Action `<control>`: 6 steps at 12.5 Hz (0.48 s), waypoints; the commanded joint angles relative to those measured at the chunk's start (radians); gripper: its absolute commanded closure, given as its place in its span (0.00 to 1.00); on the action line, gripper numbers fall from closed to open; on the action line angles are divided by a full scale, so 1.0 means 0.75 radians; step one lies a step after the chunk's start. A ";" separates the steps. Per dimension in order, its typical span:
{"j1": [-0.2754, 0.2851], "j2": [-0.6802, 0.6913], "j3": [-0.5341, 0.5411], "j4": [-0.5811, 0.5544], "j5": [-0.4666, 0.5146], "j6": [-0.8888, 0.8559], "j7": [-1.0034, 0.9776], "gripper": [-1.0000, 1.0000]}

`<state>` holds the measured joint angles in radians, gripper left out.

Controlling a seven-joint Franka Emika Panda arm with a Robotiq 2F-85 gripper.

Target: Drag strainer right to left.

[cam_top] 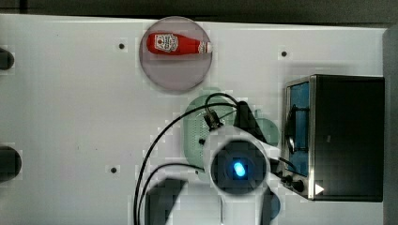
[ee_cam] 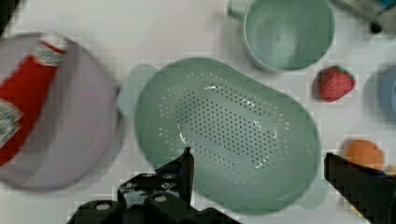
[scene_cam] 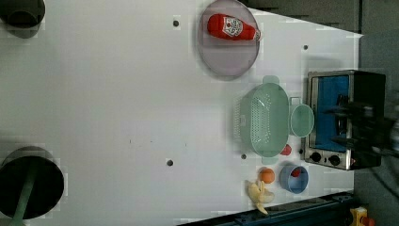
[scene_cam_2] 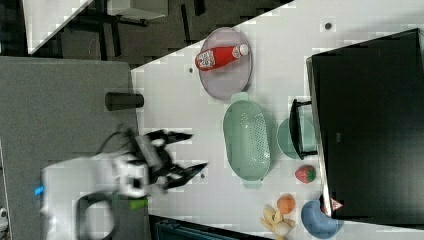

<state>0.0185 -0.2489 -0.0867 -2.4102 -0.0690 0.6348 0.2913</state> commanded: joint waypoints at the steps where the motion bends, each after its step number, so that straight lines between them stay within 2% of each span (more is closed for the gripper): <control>1: 0.000 0.168 0.005 -0.068 0.015 0.191 0.207 0.00; 6: 0.003 0.531 0.027 -0.066 0.016 0.540 0.443 0.00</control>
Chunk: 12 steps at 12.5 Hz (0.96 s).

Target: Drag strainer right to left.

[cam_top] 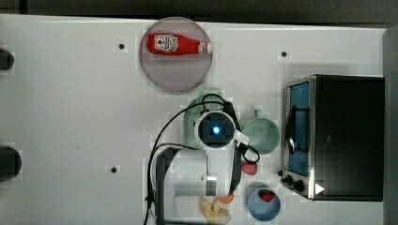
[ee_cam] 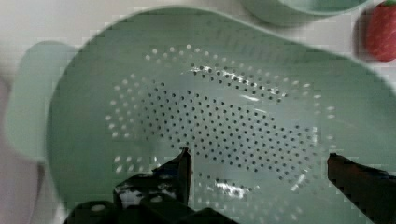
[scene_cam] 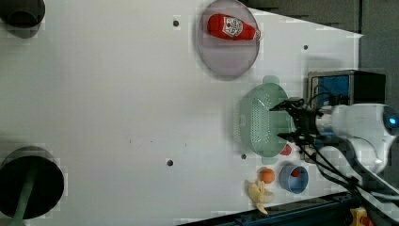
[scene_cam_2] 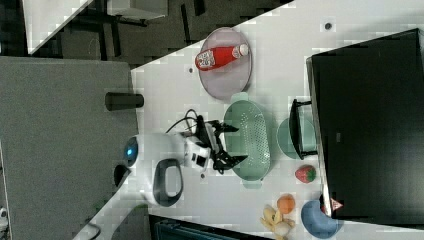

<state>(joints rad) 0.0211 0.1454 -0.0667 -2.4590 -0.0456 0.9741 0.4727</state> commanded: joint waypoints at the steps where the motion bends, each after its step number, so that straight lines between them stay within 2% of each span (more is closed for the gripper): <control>1: -0.001 0.067 0.009 -0.001 -0.015 0.148 0.284 0.00; 6: 0.009 0.260 0.044 0.001 -0.015 0.347 0.355 0.00; 9: 0.012 0.277 0.069 0.006 -0.008 0.355 0.380 0.00; 12: 0.018 0.277 0.126 0.007 0.003 0.352 0.522 0.00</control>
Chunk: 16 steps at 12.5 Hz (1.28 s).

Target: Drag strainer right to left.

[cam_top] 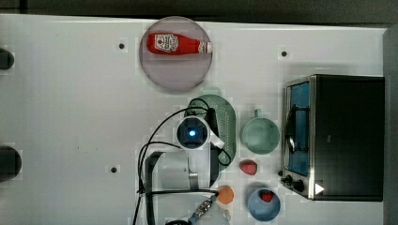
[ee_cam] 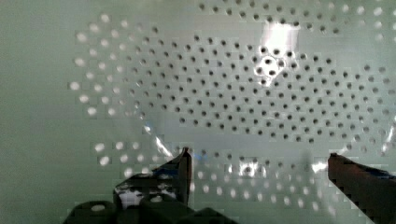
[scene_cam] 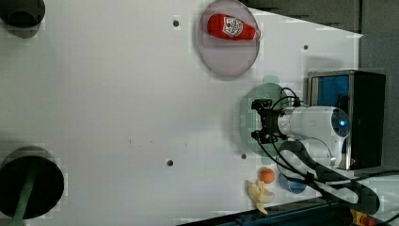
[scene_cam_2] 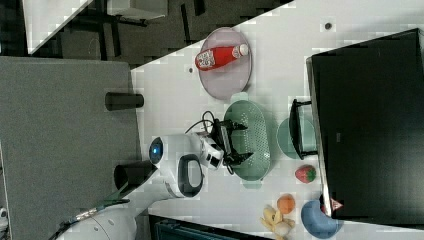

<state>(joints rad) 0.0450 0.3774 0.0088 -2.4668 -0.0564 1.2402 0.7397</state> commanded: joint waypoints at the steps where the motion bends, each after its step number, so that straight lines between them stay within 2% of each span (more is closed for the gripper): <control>1: -0.009 -0.033 0.045 0.017 0.017 -0.002 0.197 0.00; 7: 0.040 -0.028 0.144 0.025 0.040 -0.004 0.308 0.00; 16: 0.210 0.045 0.241 0.124 0.068 -0.016 0.575 0.00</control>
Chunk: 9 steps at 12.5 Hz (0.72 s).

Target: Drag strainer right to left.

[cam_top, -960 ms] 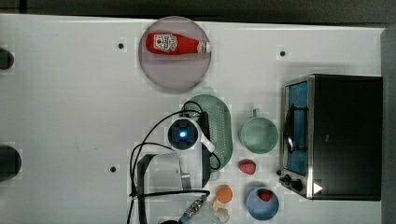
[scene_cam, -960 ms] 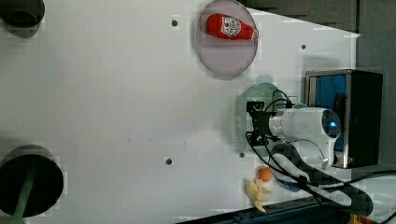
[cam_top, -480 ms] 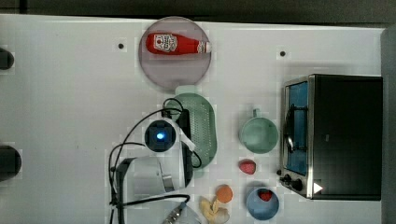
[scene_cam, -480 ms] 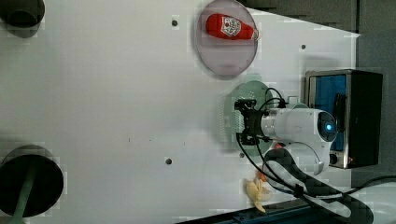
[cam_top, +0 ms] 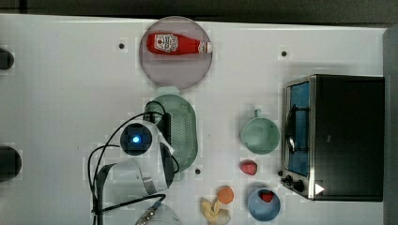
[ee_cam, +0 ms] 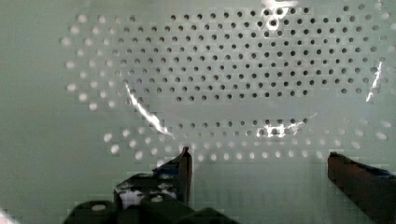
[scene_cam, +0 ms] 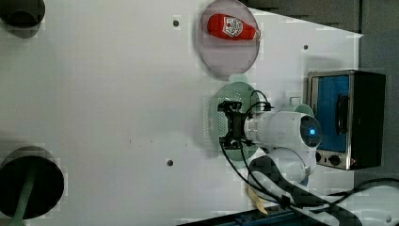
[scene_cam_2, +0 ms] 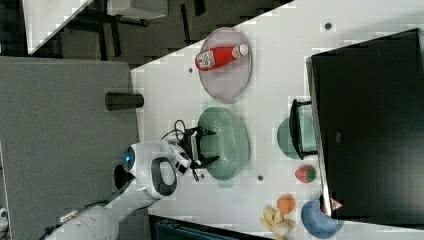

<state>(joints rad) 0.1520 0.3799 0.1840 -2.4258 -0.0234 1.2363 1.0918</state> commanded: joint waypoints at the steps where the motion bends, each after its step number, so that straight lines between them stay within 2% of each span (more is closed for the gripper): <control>1: 0.089 0.054 0.008 0.090 0.024 -0.015 0.107 0.00; 9: 0.237 0.152 0.008 0.281 0.029 -0.136 0.270 0.00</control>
<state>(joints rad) 0.2996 0.4917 0.1987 -2.2598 0.0067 1.1494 1.1963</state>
